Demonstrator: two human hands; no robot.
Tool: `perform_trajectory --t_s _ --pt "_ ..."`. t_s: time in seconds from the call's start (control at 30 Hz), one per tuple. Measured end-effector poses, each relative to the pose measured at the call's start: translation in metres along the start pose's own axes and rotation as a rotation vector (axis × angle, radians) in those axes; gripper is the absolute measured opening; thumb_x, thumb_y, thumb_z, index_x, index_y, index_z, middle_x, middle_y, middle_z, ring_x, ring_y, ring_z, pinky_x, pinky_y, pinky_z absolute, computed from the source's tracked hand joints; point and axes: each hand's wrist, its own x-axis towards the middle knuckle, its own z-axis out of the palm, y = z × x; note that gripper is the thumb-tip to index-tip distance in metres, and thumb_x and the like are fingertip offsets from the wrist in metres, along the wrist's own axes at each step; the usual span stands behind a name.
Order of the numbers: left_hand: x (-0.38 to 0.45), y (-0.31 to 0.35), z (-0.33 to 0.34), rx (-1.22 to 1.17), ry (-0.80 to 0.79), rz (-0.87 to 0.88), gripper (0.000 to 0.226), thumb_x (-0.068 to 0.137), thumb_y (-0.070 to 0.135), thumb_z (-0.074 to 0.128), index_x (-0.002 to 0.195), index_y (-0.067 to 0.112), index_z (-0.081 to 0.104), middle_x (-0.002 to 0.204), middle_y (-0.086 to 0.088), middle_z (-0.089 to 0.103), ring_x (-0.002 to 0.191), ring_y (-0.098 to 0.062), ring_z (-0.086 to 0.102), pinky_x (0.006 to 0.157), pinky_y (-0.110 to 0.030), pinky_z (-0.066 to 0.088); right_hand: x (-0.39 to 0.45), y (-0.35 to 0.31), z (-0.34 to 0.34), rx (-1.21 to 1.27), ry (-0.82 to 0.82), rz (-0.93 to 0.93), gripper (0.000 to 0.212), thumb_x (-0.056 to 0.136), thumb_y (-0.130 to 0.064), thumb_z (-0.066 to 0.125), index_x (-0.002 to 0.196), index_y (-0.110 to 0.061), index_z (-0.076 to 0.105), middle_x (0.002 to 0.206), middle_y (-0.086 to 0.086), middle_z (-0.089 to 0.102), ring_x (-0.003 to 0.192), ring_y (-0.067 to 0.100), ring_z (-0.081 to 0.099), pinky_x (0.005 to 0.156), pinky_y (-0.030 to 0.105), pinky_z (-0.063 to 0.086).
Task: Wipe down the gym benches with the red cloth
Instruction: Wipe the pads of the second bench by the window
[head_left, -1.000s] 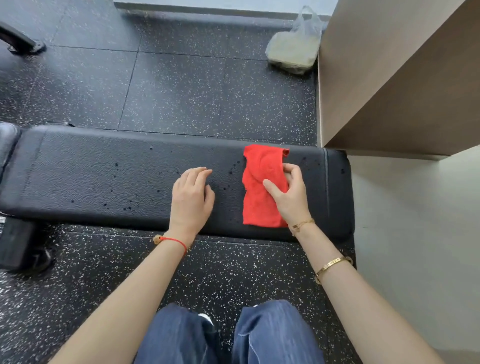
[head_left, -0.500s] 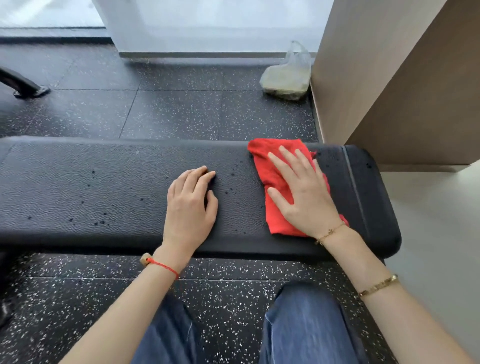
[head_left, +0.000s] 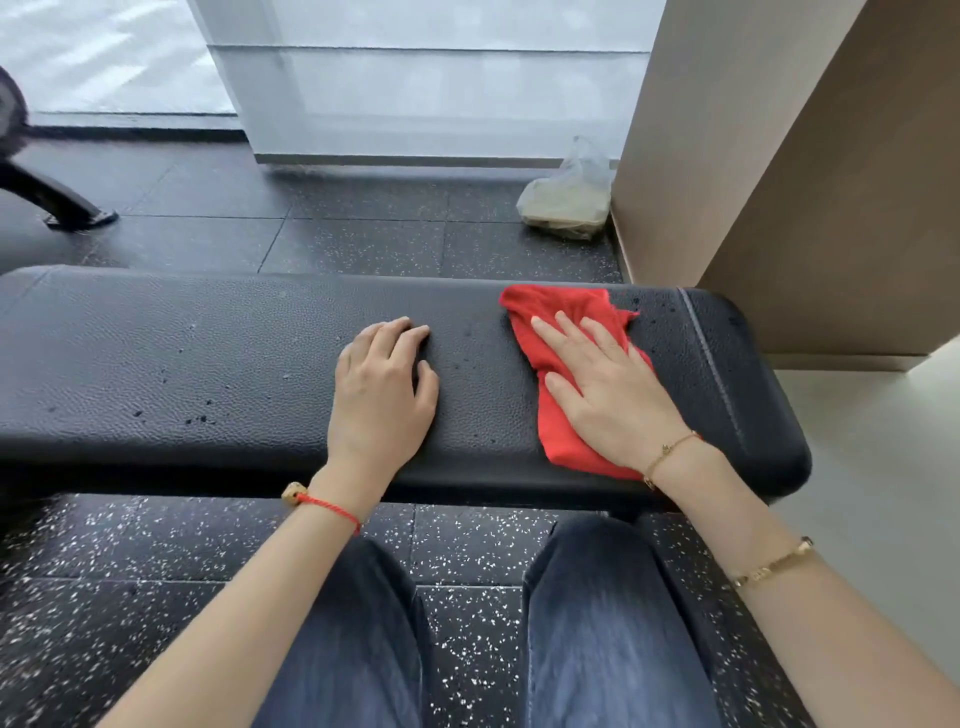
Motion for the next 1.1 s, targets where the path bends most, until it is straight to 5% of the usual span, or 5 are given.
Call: perform_trajectory --t_s 0.17,0.37,0.6,0.87,1.1 --pt "0.001 0.001 -0.001 -0.006 0.008 -0.008 0.039 0.093 0.020 0.052 0.129 0.012 0.059 0.136 -0.006 0.057 0.132 -0.026 0.045 0.113 -0.042 0.032 0.053 -0.035 0.005 -0.058 -0.020 0.032 0.056 0.101 -0.036 0.031 0.153 -0.034 0.010 0.162 -0.004 0.010 0.149 0.018 0.009 0.121 0.043 0.001" --pt "0.002 -0.002 -0.001 -0.041 0.018 -0.003 0.038 0.090 0.019 0.054 0.127 0.011 0.061 0.134 -0.006 0.059 0.130 -0.026 0.048 0.112 -0.043 0.035 0.003 -0.070 0.023 -0.052 0.054 -0.134 0.057 0.098 -0.038 0.034 0.152 -0.036 0.015 0.160 -0.006 0.017 0.149 0.016 0.012 0.121 0.044 0.003" --pt "0.001 -0.002 0.000 -0.025 0.005 -0.003 0.039 0.092 0.021 0.052 0.128 0.011 0.060 0.137 -0.006 0.057 0.131 -0.026 0.047 0.112 -0.043 0.034 0.032 -0.028 0.004 -0.124 0.029 0.140 0.056 0.100 -0.037 0.030 0.153 -0.032 0.011 0.162 -0.002 0.011 0.149 0.020 0.007 0.120 0.048 -0.004" --pt "0.002 -0.006 -0.002 -0.045 -0.002 0.012 0.038 0.091 0.019 0.054 0.128 0.012 0.060 0.137 -0.005 0.058 0.131 -0.026 0.047 0.112 -0.042 0.033 -0.008 -0.057 0.019 -0.100 0.089 -0.079 0.057 0.098 -0.037 0.031 0.152 -0.034 0.013 0.160 -0.005 0.018 0.149 0.015 0.012 0.121 0.044 -0.002" --pt "0.001 -0.003 0.000 -0.008 0.008 0.020 0.038 0.093 0.021 0.051 0.128 0.012 0.059 0.136 -0.005 0.057 0.130 -0.025 0.046 0.113 -0.041 0.033 0.031 0.012 -0.006 -0.103 0.057 0.271 0.056 0.100 -0.034 0.030 0.153 -0.030 0.012 0.162 -0.001 0.013 0.149 0.019 0.009 0.120 0.048 -0.005"
